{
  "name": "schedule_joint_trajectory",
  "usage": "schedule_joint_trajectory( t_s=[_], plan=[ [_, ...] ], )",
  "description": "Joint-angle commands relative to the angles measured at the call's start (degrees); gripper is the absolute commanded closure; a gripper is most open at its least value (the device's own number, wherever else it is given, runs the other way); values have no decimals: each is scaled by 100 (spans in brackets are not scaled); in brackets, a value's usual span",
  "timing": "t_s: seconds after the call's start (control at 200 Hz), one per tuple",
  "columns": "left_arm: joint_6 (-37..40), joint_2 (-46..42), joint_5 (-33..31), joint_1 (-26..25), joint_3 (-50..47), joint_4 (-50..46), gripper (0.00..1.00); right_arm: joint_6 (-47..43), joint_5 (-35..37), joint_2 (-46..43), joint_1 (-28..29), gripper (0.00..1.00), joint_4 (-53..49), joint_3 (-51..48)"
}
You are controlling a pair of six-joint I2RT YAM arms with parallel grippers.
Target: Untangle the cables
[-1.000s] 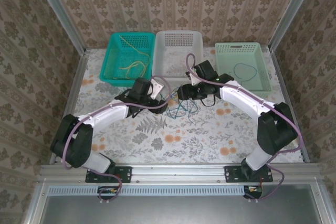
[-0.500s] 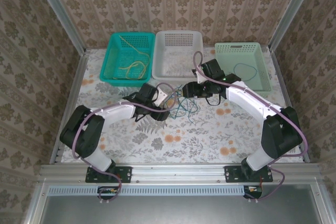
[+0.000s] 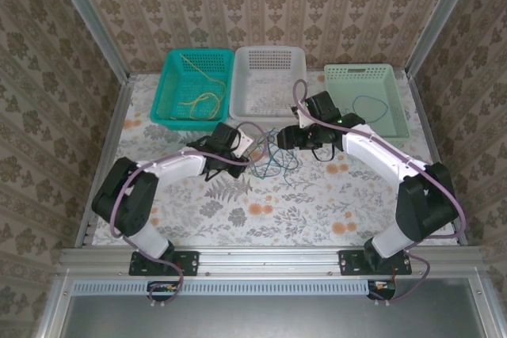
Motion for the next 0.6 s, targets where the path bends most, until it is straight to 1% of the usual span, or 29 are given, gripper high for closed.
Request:
schedule_joint_trajectory(
  t_s=[0.0,0.05,0.16,0.24,0.31,0.47,0.595],
  plan=[
    [-36,-573,-69,-18,215,-292,94,-154,-94,-155,234,36,242,-273],
    [-40,-691,-64,-15,272,-372,94,-64,-274,-221,385,37,615,-506],
    [-83,-804,49,-18,424,-497,95,132,-386,-163,738,37,1205,-839],
    [-152,-837,64,-18,515,-560,95,179,-283,86,947,37,1158,-728],
    [-192,-923,-39,-14,607,-680,95,238,-177,200,1017,37,1185,-651],
    [-312,-1247,-151,4,673,-790,96,458,-567,248,1169,35,2084,-776],
    [-643,-1455,-251,67,629,-562,97,457,-693,619,1386,33,2217,-545]
  ],
)
